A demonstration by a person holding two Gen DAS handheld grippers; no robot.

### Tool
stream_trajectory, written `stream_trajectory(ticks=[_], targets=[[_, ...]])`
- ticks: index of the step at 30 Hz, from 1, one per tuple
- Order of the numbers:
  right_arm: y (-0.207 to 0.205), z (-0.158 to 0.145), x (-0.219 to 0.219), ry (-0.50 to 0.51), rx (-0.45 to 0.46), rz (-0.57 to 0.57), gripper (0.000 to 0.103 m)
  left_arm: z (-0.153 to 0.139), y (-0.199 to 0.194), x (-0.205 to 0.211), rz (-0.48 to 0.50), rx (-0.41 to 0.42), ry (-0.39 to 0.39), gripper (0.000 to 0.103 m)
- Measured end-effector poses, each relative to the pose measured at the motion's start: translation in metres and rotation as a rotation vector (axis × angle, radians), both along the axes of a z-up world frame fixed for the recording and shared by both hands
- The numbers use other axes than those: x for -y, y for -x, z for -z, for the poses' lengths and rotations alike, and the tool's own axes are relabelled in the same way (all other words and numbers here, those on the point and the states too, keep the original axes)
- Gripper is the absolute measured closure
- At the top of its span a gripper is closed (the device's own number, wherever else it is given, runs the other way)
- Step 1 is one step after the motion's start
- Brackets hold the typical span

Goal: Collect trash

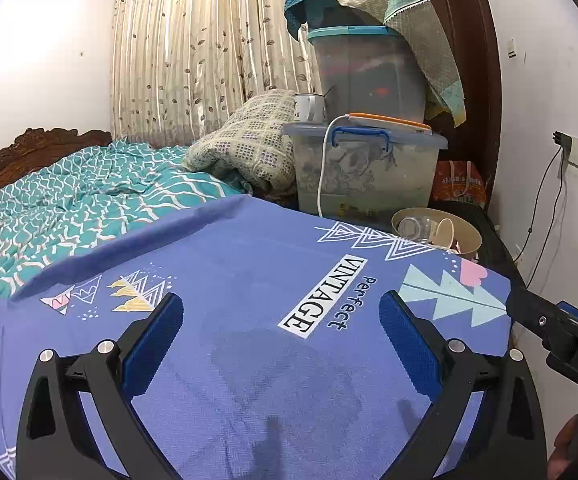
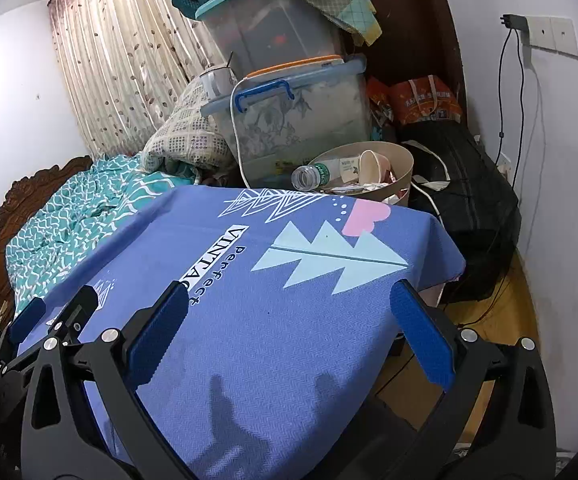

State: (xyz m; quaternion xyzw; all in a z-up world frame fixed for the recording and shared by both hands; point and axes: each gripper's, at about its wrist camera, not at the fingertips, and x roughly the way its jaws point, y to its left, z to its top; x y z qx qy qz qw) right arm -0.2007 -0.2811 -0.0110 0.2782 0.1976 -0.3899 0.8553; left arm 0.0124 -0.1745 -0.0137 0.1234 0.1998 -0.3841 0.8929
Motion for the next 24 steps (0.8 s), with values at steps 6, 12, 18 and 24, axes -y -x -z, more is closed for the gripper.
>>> stream_trajectory(ticks=[6,12,18,24], targets=[[0.000,-0.001,-0.001,0.002,0.000,-0.002,0.003,0.000,0.001,0.000,-0.007,0.004,0.000,0.009],[0.000,-0.001,-0.002,0.007,-0.001,-0.006,0.003,0.000,0.003,0.002,-0.019,0.023,-0.002,0.009],[0.000,-0.001,-0.004,0.013,-0.001,-0.006,0.003,0.000,0.007,0.003,-0.031,0.044,-0.002,0.009],[0.000,-0.003,-0.005,0.017,-0.003,-0.006,0.003,0.001,0.011,0.005,-0.030,0.057,-0.013,0.009]])
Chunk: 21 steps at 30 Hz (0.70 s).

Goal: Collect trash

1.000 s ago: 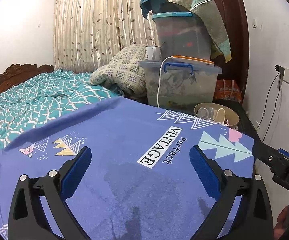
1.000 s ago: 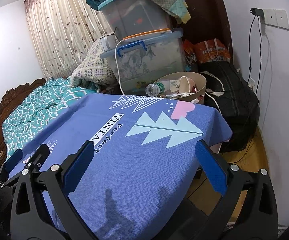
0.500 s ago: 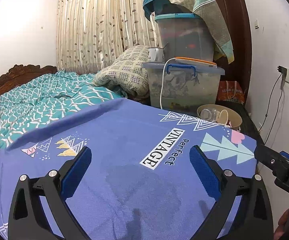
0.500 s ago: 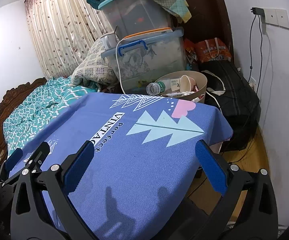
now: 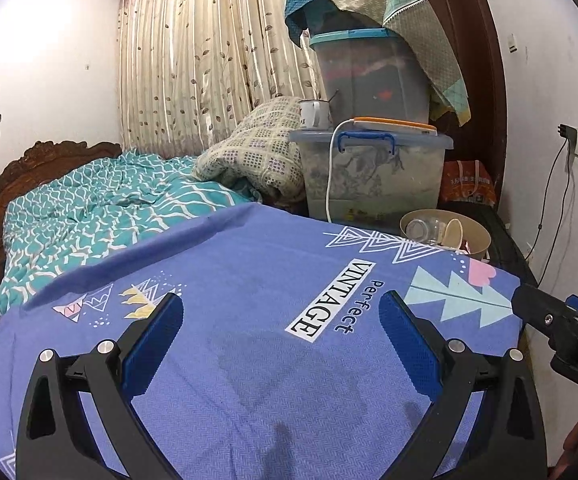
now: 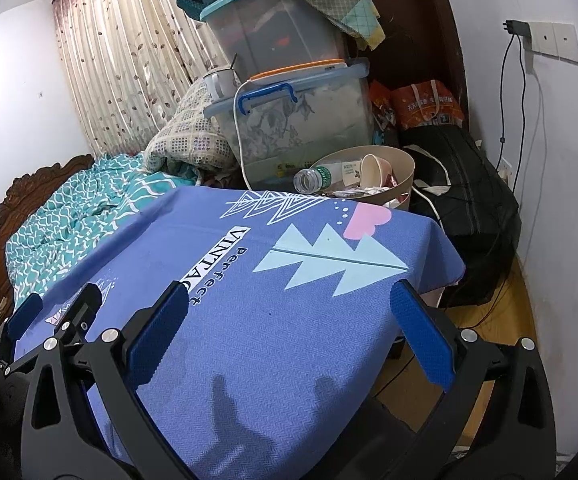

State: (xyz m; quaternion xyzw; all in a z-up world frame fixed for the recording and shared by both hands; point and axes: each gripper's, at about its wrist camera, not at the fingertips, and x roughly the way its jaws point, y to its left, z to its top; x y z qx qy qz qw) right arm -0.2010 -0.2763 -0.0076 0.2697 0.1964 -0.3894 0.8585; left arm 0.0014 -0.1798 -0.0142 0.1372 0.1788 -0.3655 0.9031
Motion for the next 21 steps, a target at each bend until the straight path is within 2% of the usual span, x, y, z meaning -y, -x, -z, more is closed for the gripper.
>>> stream_trajectory(ticks=[11,21], targets=[[-0.0005,-0.0025,-0.0006,0.020,-0.010,-0.010,0.003,0.0014,-0.0029,0.0024,0.030,-0.051,-0.027,0.009],[-0.0012,-0.0001,0.0020,0.028,-0.020,-0.014,0.003,0.0043,-0.0014,0.0041,0.032,-0.043,-0.053,0.009]])
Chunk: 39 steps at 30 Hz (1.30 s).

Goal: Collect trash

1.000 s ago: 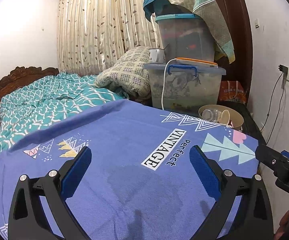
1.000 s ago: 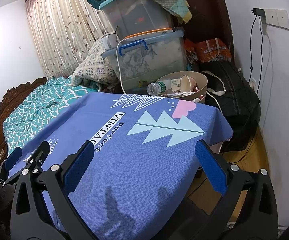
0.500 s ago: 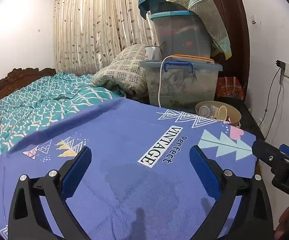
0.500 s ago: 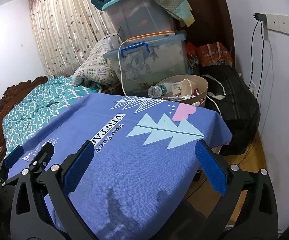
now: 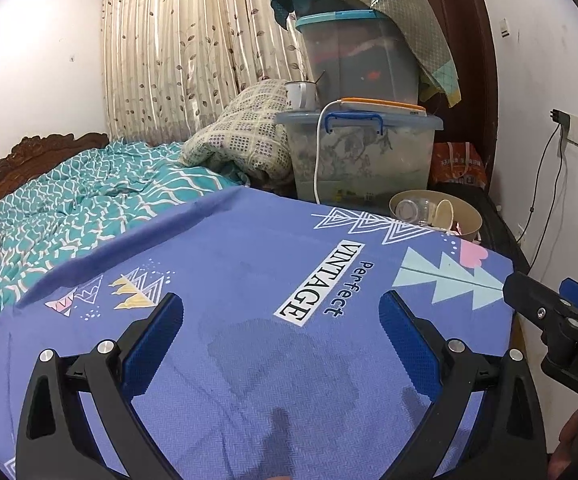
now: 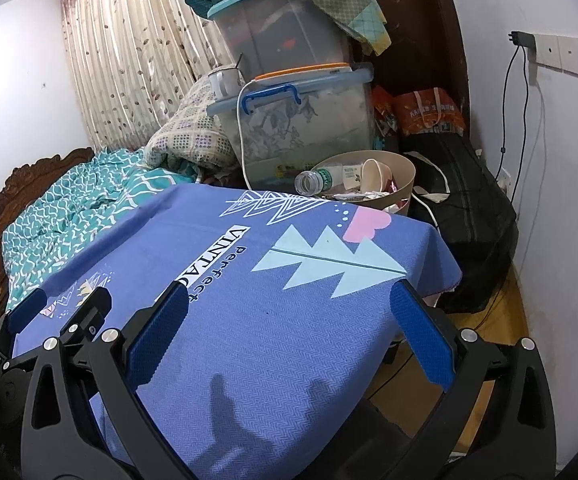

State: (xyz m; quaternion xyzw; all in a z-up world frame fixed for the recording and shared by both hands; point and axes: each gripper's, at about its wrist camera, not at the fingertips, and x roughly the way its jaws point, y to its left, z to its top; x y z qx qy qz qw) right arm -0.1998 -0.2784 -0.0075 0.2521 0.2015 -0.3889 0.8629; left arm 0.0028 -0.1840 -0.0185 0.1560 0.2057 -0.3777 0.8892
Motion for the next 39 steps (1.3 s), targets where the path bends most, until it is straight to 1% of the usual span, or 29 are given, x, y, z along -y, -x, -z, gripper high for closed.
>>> stream_trajectory(ticks=[5,7,13,17,21,24,30,39], targets=[[0.001,0.000,0.001,-0.002,0.001,-0.003,0.003,0.000,-0.002,-0.002,0.005,-0.012,-0.001,0.009],[0.002,0.000,0.001,-0.001,0.006,-0.006,0.003,0.000,-0.004,-0.001,0.012,-0.026,-0.021,0.009],[0.000,0.004,0.007,-0.014,-0.001,0.000,0.003,0.005,-0.011,0.001,-0.027,-0.045,-0.058,0.009],[-0.007,0.010,0.009,-0.036,-0.020,-0.002,0.003,0.001,-0.012,-0.005,-0.019,-0.041,-0.029,0.009],[-0.009,0.007,0.006,-0.010,-0.025,0.002,0.003,-0.001,-0.014,-0.008,-0.021,-0.044,-0.018,0.009],[-0.009,0.005,0.003,-0.006,-0.026,0.009,0.003,-0.003,-0.017,-0.010,-0.023,-0.057,-0.009,0.009],[-0.011,0.002,-0.002,0.004,-0.025,-0.003,0.003,-0.008,-0.018,-0.016,-0.031,-0.053,0.023,0.009],[-0.012,0.003,-0.009,0.003,-0.028,-0.015,0.003,-0.008,-0.019,-0.018,-0.055,-0.051,0.024,0.009]])
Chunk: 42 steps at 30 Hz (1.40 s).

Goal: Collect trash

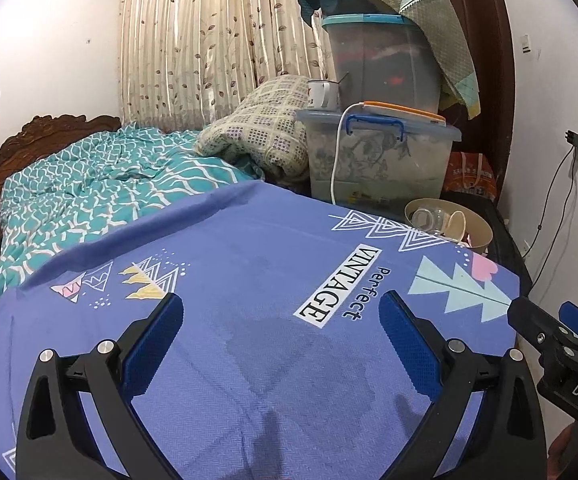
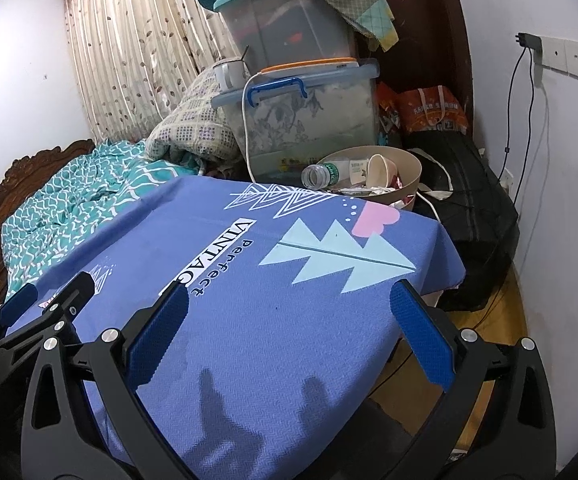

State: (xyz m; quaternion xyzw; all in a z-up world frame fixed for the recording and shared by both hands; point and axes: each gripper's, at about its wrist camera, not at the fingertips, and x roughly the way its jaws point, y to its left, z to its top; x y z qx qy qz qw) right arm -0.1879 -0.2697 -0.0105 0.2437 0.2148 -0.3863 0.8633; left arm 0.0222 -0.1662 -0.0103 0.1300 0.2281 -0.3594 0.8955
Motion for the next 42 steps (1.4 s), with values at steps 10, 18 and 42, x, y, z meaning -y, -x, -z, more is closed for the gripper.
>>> stream_trajectory(ticks=[10,18,42], targets=[[-0.0004,0.0027,-0.0011,-0.009,-0.003,-0.003,0.003,-0.0005,-0.0004,-0.0010,-0.028,0.003,-0.006,0.009],[-0.0032,0.0047,0.0001,-0.011,-0.009,-0.012,0.003,0.0024,-0.0055,0.0027,-0.033,-0.010,-0.038,0.009],[-0.0057,0.0050,-0.0020,-0.021,-0.011,-0.018,0.003,0.0013,-0.0078,-0.0012,0.010,-0.059,-0.007,0.009]])
